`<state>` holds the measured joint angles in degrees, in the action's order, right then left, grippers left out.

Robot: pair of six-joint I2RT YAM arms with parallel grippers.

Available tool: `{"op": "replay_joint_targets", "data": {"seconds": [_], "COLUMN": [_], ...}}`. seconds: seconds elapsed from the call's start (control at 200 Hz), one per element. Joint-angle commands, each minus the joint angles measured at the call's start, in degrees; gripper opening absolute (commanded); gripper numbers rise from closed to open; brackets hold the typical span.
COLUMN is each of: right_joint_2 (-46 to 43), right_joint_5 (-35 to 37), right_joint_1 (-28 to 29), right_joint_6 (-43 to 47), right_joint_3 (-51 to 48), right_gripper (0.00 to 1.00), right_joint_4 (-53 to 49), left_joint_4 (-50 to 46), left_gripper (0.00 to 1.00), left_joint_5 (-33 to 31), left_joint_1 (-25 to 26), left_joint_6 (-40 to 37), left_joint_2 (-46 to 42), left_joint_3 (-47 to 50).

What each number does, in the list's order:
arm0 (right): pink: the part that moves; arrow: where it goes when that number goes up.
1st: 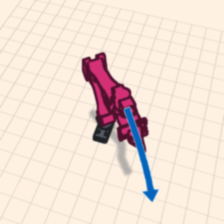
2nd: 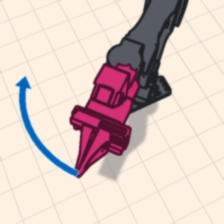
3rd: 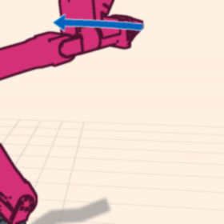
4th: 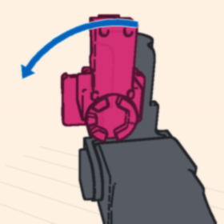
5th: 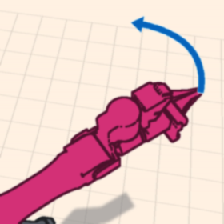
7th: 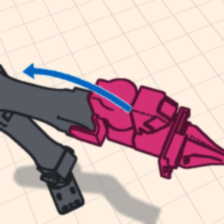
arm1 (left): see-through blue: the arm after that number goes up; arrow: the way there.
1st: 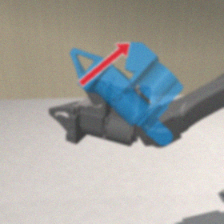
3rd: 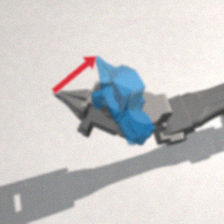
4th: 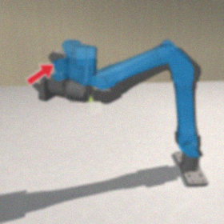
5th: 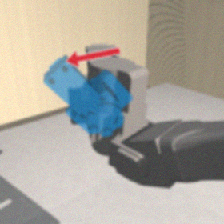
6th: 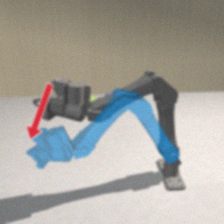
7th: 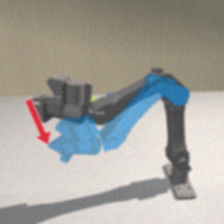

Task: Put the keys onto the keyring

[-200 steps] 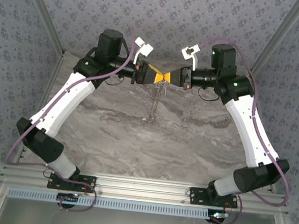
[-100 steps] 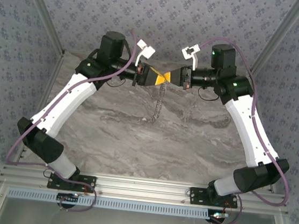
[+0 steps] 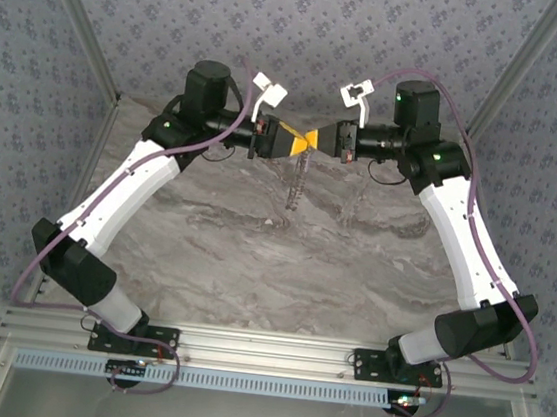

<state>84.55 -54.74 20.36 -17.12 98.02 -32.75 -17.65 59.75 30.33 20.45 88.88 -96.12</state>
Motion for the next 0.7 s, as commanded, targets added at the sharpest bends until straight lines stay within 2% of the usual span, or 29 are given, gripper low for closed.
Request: {"op": "replay_joint_targets", "data": {"seconds": [0.0,0.07,0.13,0.505,0.699], "right_joint_2": [-0.79,-0.99,-1.02,-1.43,-1.59], "right_joint_5": [-0.28,-0.45,-0.78,-4.56,-4.67], "right_joint_1": [-0.64,-0.95,-1.02,-0.86,-0.86], "right_joint_6": [-0.28,-0.44,-0.63,-7.59,-8.35], "right_joint_3": [-0.7,-0.99,-1.07,-3.43,-3.71], "right_gripper": [0.0,0.0,0.0,0.0,0.0], "right_joint_4": [1.55,1.68,1.9,11.39,12.36], "left_joint_4": [8.11,9.21,9.23,8.88,8.95], "left_gripper": [0.28,0.37,0.39,0.38,0.37], "left_joint_5": [-1.34,-1.48,-1.39,-0.12,-0.07], "left_joint_1": [-2.75,-4.08,-4.75,-2.7,-1.1], "left_joint_6": [4.74,5.76,5.92,6.11,6.02], "left_joint_2": [-3.75,-4.52,-4.84,-2.63,-1.77], "left_joint_3": [2.33,3.06,3.39,3.33,2.99]}}
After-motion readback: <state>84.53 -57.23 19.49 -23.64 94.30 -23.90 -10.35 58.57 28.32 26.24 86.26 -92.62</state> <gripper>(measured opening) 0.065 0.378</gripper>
